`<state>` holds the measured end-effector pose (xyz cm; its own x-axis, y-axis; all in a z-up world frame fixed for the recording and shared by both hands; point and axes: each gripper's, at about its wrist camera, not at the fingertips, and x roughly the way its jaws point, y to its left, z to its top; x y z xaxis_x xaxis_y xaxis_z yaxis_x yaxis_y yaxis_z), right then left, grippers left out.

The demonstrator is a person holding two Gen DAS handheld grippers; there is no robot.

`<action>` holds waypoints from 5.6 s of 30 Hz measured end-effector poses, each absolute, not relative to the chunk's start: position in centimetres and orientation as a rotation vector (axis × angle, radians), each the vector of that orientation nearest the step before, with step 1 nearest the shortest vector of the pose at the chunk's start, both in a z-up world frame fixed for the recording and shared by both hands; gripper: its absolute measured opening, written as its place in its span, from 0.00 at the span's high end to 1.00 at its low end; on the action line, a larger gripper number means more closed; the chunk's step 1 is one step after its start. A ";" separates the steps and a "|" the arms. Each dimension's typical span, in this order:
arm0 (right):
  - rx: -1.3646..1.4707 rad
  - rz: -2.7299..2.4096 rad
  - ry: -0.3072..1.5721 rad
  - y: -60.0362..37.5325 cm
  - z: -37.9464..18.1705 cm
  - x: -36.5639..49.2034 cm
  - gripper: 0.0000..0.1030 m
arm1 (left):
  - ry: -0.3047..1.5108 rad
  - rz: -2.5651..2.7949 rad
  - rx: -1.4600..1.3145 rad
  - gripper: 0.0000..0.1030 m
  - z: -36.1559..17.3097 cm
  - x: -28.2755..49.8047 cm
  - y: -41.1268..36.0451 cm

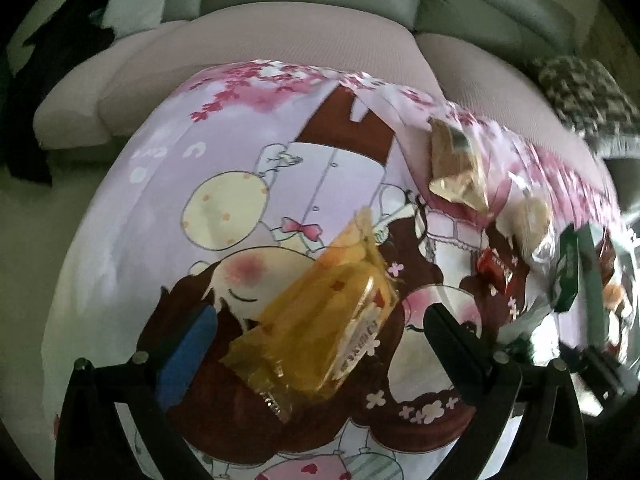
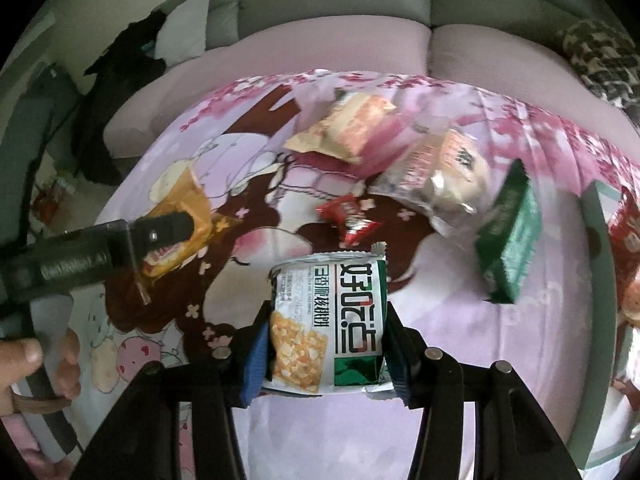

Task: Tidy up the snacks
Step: 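Grasp the yellow bread pack with the left tool while the right tool grasps the white-green cracker pack, then carry both packs over the tray and open both tools to release them, then withdraw both open tools from the tray back toward the snack pile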

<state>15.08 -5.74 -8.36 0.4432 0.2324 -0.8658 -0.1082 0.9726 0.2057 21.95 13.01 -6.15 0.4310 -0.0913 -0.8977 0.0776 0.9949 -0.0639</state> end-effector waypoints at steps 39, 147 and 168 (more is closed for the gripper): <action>0.256 0.155 1.002 -10.9 -4.5 14.0 0.48 | 1.031 -0.155 0.080 0.40 -2.8 19.6 7.6; 0.401 -0.402 0.779 -35.2 0.7 10.7 0.00 | 0.830 -0.422 0.112 0.00 2.4 18.3 -14.0; 0.219 -0.264 0.744 -25.9 1.2 13.3 0.00 | 0.775 -0.248 -0.023 0.00 2.4 20.2 -4.3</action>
